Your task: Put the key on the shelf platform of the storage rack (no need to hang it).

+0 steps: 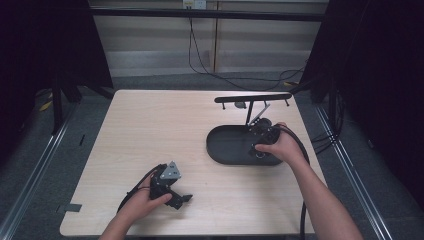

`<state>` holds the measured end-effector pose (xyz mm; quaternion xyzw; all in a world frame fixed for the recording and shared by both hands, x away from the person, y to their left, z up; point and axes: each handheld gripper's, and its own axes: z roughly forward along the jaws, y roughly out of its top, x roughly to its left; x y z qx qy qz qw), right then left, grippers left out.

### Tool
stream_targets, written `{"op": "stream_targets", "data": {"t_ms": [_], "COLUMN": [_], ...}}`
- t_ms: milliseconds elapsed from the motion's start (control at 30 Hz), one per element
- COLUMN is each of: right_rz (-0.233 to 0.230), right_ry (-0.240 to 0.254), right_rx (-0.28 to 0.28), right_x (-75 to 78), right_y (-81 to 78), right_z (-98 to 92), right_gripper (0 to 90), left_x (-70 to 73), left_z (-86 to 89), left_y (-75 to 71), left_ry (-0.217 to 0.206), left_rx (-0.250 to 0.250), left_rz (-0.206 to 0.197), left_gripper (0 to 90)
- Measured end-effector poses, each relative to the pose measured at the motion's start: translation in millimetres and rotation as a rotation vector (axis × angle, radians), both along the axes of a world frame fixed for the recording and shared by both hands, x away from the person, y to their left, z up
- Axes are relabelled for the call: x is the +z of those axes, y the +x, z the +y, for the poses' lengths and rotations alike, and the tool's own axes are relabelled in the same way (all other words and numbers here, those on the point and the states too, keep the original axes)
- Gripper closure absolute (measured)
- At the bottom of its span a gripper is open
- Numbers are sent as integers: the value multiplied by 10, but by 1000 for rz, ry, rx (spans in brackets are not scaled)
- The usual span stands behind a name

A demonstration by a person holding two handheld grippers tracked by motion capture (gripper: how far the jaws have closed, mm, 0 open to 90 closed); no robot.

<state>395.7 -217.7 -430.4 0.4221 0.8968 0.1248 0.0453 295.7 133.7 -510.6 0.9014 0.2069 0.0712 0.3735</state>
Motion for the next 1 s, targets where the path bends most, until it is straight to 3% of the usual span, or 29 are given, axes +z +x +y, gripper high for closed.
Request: {"op": "stream_targets", "data": {"t_ms": [367, 600, 1000], "right_rz": [-9, -24, -23], "right_ry": [50, 42, 71], "right_rx": [33, 57, 76], "right_x": [47, 74, 90], "right_y": [-131, -224, -353], "right_z": [10, 38, 7], "right_gripper": [225, 194, 173], "left_x": [0, 0, 0], "left_z": [0, 0, 0], "left_y": [0, -1, 0], "left_ry": [0, -1, 0], "left_rx": [0, 0, 0], "left_rz": [0, 0, 0], "left_gripper": [0, 0, 0]}}
